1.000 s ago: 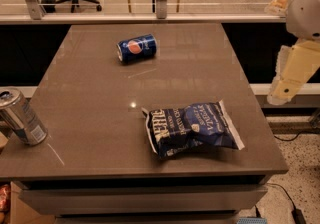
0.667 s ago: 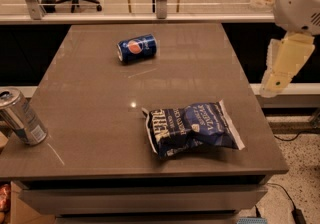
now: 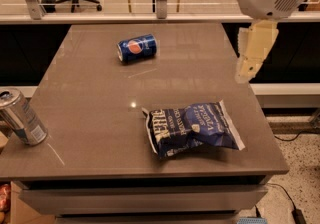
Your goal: Move pepsi can near blue chip bag
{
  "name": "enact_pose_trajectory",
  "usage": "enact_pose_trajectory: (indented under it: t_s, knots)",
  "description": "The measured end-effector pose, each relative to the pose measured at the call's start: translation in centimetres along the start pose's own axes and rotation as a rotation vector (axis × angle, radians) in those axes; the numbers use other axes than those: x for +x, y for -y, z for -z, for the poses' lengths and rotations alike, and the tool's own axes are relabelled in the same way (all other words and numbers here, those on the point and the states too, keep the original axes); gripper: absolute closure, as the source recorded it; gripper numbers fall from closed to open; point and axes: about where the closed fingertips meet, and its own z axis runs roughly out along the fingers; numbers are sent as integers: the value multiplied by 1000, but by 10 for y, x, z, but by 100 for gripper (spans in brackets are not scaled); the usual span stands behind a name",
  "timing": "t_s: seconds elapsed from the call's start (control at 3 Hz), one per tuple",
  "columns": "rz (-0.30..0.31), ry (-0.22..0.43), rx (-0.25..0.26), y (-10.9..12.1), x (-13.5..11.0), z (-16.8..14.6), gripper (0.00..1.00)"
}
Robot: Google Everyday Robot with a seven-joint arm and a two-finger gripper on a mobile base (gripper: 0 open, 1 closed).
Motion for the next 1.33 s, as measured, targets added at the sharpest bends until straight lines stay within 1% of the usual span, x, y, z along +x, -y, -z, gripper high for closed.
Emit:
enact_pose_trajectory:
  t_s: [0.33,1.0,1.33]
  knots:
    - [74,35,-10,18,-22,-11,0]
    - [129,68,-45,60,-55,-50,0]
    - [149,67,-62,74,-72,-69,0]
